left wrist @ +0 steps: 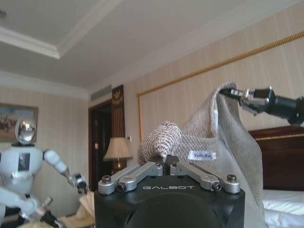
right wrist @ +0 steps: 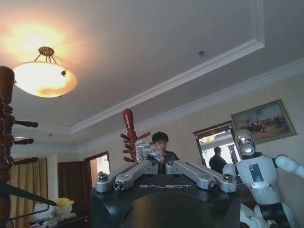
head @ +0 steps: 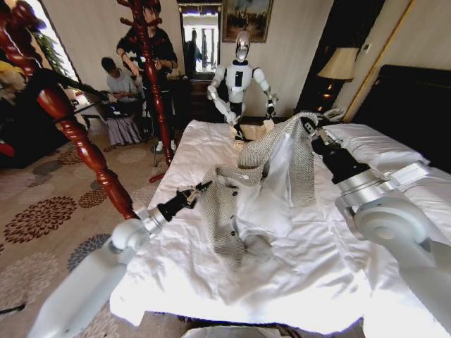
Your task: Pick up the clothes from the bed and hang them on the clothes hanger.
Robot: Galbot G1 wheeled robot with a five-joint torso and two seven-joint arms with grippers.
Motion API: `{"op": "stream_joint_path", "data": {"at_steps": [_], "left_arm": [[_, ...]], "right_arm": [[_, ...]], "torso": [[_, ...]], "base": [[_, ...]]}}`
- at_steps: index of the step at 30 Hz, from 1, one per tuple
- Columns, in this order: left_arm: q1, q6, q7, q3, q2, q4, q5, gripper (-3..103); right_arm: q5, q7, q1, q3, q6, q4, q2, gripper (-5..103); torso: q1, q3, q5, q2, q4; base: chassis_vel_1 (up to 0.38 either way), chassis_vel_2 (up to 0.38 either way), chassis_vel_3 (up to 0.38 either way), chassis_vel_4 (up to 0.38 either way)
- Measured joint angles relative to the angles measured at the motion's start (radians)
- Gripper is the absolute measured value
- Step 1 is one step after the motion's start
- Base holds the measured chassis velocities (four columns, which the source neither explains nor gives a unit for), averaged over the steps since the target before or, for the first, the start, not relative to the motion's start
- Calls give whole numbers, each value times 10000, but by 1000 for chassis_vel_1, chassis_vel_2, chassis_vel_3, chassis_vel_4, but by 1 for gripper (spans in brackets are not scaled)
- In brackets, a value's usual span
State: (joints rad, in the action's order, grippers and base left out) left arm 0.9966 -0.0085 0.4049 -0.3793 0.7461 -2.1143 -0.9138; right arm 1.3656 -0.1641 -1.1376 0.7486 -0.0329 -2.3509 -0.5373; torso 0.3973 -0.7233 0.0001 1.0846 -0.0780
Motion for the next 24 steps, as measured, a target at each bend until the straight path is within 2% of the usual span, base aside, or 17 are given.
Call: {"op": "stream_joint_path", "data": {"at_steps": [1,2,3,7,10,13,15,16,18,21,23,24], "left_arm": [[122,39,-48,-394,-204,-280,-247,2],[489,114,-138,-1264,-527,-836,-710,2],[489,114,-138,-1264,-527,-836,-710,2],[2255,222,-235,-4181,-917,-2164,-1703,2],[2946,248,-261,-4579,-781,-2394,-1718,2],[3300,255,-290,-4250,-529,-2394,-1226,2],[3470,273,-337,-3288,-252,-2058,-415,2],[3470,273,-337,-3288,-252,-2058,-415,2],[3838,284,-379,-2430,-32,-1437,393,2],[4048,279,-574,-1734,94,-809,981,2],[4050,275,-973,-1199,247,-260,1440,-1],[4050,275,-973,-1199,247,-260,1440,-1]], "right_arm": [[129,-9,-111,254,1,-189,52,2],[467,-39,-182,629,1,-601,124,2],[467,-39,-182,629,1,-601,124,2],[1433,-116,-279,1251,25,-1510,268,2],[1213,-314,-647,1111,274,-1555,52,2],[726,-422,-1055,645,564,-1553,-330,2],[102,-451,-1639,106,900,-1541,-847,2],[102,-451,-1639,106,900,-1541,-847,2],[-297,-521,-1883,-609,1147,-1528,-1260,2],[-373,-750,-1895,-1079,1271,-1510,-1547,2],[-385,-936,-1819,-1508,1312,-1356,-1835,2],[-385,-936,-1819,-1508,1312,-1356,-1835,2]], "torso": [[0,0,-2,0,-2],[0,0,1,0,-6],[0,0,1,0,-6],[-4,4,-4,2,8],[-5,3,-4,3,4],[-3,1,4,1,-1],[0,1,3,0,-9],[0,1,3,0,-9],[-1,0,0,0,-5],[-1,0,-3,0,3],[-1,0,1,0,-3],[-1,0,1,0,-3]], "base": [[0,0,0,0],[0,0,0,0],[0,0,0,0],[0,0,0,0],[0,0,0,0],[0,0,0,0],[0,0,0,0],[0,0,0,0],[0,0,0,0],[0,0,0,0],[0,0,0,0],[0,0,0,0]]}}
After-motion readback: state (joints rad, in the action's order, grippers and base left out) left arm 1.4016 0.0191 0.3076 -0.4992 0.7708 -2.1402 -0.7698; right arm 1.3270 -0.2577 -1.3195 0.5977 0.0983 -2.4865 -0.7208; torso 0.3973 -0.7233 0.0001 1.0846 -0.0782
